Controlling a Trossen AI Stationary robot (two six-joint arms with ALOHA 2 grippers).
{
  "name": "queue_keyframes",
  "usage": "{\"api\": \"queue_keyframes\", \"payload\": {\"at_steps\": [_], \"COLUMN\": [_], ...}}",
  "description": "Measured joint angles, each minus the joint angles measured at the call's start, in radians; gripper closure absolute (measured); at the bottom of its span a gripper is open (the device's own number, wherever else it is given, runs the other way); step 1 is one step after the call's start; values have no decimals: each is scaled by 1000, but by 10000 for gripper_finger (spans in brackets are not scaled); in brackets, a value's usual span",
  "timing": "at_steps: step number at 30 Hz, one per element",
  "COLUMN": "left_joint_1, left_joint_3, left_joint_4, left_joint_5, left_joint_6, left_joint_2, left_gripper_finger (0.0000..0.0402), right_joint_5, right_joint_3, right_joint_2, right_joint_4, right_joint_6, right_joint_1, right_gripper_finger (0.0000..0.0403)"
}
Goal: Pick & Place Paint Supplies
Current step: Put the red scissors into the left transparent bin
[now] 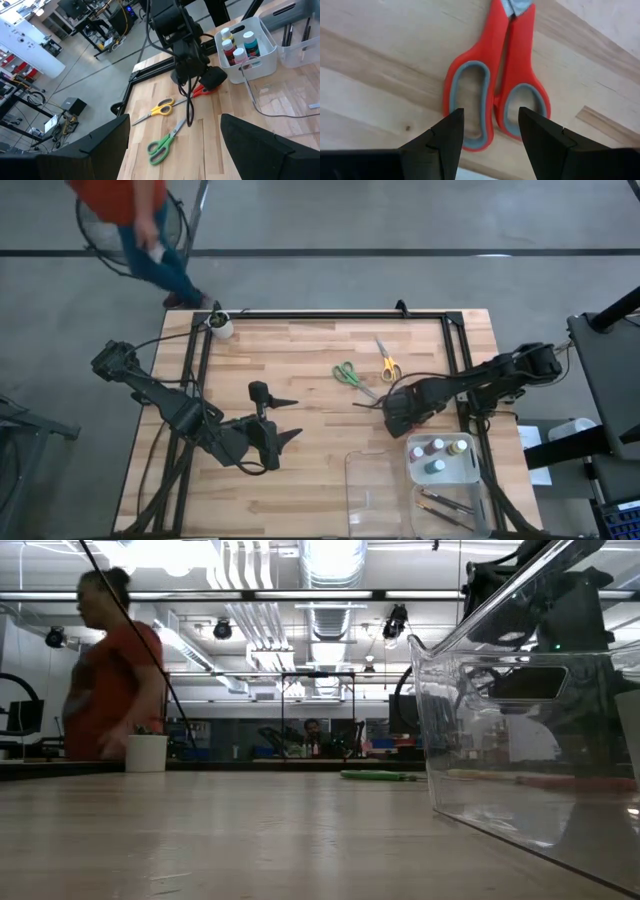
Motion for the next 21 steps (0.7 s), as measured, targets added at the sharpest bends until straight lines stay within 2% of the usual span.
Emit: {"api": "queue_keyframes", "payload": {"at_steps": [10,21], "left_joint_1": [0,0], "left_joint_3": [0,0], "left_joint_4": [0,0], "left_joint_5": [0,0], "left_joint_6": [0,-1], "left_joint_2": [0,0], "left_gripper_finger": [87,87], "right_joint_5": [-9,-5], "right_joint_3": [4,-1], "right_joint_2": [77,60], "right_joint_4": [12,28], "right_joint_6": [-53,-61], "right_joint_1": [-33,-38], "right_gripper_finger": [218,218]}}
